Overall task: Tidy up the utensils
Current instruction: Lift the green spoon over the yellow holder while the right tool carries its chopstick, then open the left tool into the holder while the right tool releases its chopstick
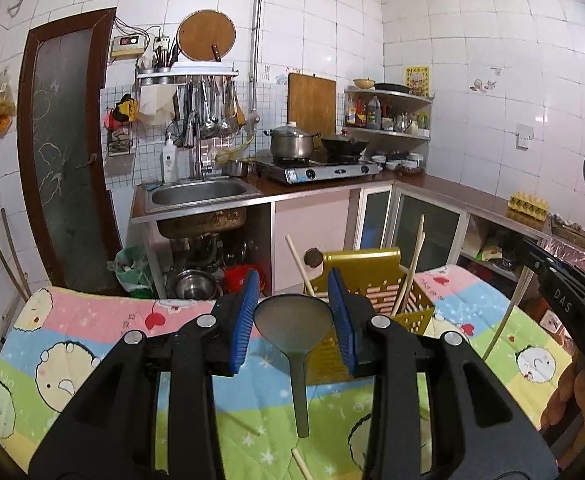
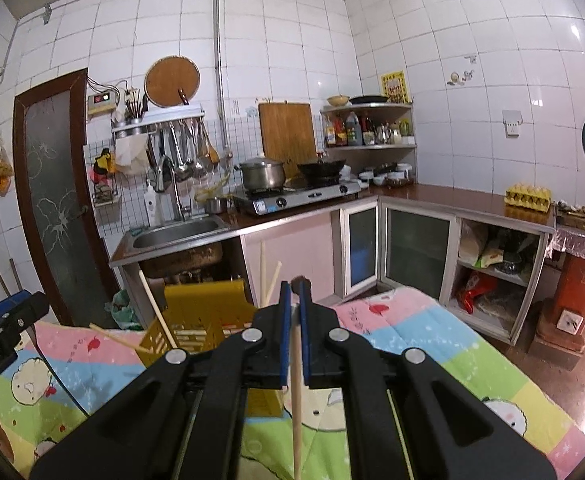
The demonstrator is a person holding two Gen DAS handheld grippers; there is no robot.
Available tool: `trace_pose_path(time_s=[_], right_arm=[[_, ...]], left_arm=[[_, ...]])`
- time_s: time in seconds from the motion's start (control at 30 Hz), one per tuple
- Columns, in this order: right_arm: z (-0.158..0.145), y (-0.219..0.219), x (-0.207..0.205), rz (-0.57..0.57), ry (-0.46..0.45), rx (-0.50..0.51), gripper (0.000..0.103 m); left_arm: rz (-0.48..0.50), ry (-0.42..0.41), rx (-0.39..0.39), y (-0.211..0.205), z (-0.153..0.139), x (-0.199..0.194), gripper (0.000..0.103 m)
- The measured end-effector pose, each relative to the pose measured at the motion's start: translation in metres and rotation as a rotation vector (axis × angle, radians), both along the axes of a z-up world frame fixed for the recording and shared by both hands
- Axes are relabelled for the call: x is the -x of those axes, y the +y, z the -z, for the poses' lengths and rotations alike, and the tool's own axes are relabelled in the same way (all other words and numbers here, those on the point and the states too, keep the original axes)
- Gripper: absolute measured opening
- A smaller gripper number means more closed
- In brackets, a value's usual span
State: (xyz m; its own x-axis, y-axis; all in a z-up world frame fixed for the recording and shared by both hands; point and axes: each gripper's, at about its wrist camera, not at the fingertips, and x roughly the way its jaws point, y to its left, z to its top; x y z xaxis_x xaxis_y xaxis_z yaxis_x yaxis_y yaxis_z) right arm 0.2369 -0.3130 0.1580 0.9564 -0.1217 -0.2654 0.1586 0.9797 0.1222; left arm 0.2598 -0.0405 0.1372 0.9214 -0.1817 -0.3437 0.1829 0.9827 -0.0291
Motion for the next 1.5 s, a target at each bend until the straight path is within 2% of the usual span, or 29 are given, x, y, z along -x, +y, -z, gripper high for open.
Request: trace_pose_path(time_s=[0.13, 0.47, 0.67, 0.8, 1.07, 1.3, 1.47, 1.5], right_arm=[[-0.018, 0.002, -0.007, -0.007, -0.032, 0.007, 0.004], [-0.088, 0.009, -0.023, -0.004, -0.197, 0.030, 0.004], [-0.105, 0.012, -0.041, 0.001, -0.268, 0.013, 0.004], [-0.097, 0.011, -0.058, -0.003, -0.270, -0.035, 0.004], [-0.058, 0.005, -0.091, -0.006, -0.226, -0.064, 0.004], [-0.015, -0.008, -0.109, -0.041, -0.109, -0.089, 0.004], [0.011, -0.009, -0.118, -0.073, 0.015, -0.060, 0.006], [0.013, -0.009, -0.119, -0.076, 0.036, -0.055, 0.006]], left_arm=[[0.002, -0.022, 0.012, -0.004, -0.015, -0.007, 0.034], [-0.004, -0.189, 0.042, -0.027, -0.072, -0.030, 0.034], [-0.001, -0.227, 0.048, -0.041, -0.071, -0.054, 0.034], [-0.001, -0.208, 0.046, -0.046, -0.052, -0.074, 0.034], [-0.012, -0.136, 0.023, -0.047, -0.005, -0.104, 0.034], [-0.009, -0.056, 0.028, -0.042, 0.028, -0.117, 0.035], [0.002, 0.001, 0.041, -0.034, 0.030, -0.119, 0.035], [0.000, 0.002, 0.043, -0.032, 0.028, -0.116, 0.039]])
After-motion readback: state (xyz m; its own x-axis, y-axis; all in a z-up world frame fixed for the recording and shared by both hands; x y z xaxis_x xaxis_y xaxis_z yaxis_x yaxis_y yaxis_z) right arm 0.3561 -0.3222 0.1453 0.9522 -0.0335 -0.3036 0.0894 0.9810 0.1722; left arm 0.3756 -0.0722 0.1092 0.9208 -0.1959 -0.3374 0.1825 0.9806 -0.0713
